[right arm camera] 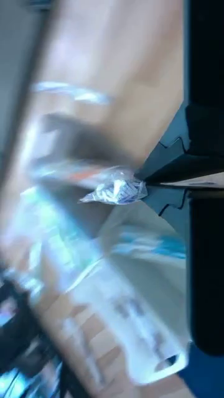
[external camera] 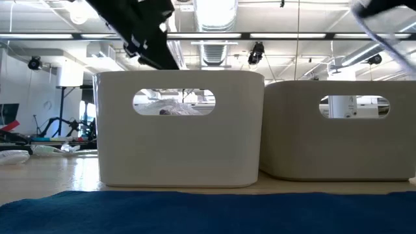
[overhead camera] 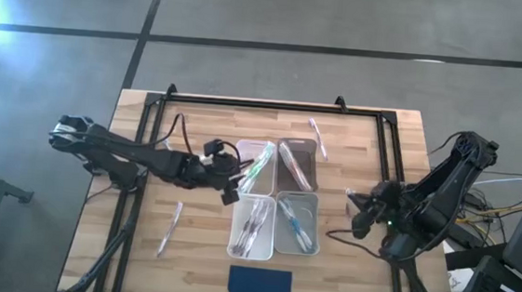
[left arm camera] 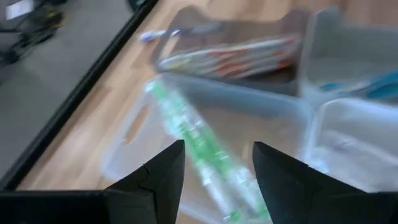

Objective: Pick & Place Toothbrushes
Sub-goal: Put the violet toothbrush into the white bin

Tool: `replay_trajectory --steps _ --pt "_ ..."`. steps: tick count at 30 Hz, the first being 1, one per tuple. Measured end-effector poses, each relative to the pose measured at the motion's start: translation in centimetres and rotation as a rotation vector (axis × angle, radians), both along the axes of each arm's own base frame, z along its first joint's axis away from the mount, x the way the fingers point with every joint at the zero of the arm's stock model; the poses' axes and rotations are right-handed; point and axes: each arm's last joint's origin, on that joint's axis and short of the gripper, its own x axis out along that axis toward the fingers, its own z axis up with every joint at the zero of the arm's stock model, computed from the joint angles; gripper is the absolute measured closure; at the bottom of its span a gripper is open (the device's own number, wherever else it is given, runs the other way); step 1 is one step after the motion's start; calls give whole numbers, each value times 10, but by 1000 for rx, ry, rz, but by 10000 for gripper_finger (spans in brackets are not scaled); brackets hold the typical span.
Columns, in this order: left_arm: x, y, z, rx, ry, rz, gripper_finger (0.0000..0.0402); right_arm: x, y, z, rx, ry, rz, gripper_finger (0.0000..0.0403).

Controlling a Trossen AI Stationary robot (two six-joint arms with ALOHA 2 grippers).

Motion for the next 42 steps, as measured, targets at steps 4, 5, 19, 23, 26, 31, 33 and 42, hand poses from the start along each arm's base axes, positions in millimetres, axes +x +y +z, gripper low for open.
replay_trajectory --steps 4,5,19,23,26,31,33,42 --pt "4 -7 5 -33 -66 -63 209 6 3 5 -214 -101 87 395" --pt "5 -9 6 -40 -83 -75 209 7 4 5 -263 -115 101 395" --pt "24 -30 7 -61 -479 -388 209 36 39 0 -571 -201 218 394" --pt "27 -32 2 -19 -487 -477 209 42 47 5 -547 -226 284 394" --pt "29 -33 -2 3 -469 -504 209 46 52 9 -530 -253 351 394" --pt "33 -36 -4 -1 -464 -577 209 55 53 12 -537 -341 469 394" --pt "35 -38 -5 -13 -473 -608 209 60 52 12 -544 -409 556 394" --pt "49 -44 -7 3 -548 -726 209 75 38 14 -561 -530 668 394"
